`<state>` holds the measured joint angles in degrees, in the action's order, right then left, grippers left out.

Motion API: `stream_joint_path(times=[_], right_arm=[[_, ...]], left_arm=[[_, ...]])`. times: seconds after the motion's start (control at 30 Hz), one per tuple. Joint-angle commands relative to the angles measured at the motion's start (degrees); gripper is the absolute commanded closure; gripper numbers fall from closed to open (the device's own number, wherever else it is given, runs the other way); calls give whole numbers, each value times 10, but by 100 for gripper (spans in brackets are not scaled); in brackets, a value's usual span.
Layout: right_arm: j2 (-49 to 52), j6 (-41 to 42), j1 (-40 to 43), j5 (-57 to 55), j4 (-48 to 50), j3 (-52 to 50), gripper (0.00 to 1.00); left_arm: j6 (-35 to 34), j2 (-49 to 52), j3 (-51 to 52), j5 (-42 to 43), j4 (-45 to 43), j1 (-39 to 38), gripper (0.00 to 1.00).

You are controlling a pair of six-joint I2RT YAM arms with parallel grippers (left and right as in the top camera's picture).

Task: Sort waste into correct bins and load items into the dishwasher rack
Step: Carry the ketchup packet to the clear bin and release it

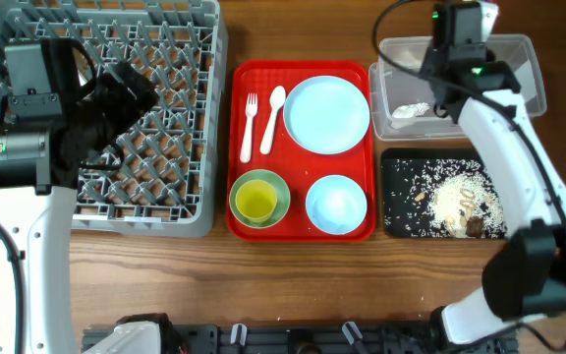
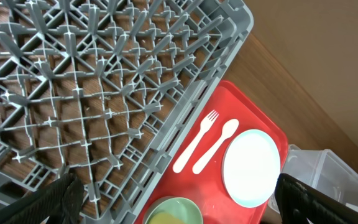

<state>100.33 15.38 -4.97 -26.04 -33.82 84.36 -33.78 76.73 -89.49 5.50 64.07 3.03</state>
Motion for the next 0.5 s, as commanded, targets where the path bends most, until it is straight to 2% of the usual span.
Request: stream_joint_path(times=[0.0,0.03,0.07,0.1,0.13,0.17,0.3,0.47], right_arm=[[59,13,29,87,-1,-7,96],[68,13,32,90,-1,-7,95],[74,12,34,90,-1,-7,84],[78,11,36,90,-4,-7,53],[78,10,36,90,-6,-7,33],[77,4,36,90,-6,-7,23],[38,-4,35,126,-18,-7,18],[-102,-3,14,417,-32,-7,4]], left_arm=[[-1,2,-5,5,-1,3,0],[-1,2,-5,5,-1,3,0],[-1,2,-5,5,-1,3,0],[-1,2,-5,5,-1,3,0],[-1,2,-5,5,-1,3,0],[-1,2,-5,5,-1,3,0],[-1,2,-5,5,-1,3,0],[-1,2,-5,5,-1,3,0]])
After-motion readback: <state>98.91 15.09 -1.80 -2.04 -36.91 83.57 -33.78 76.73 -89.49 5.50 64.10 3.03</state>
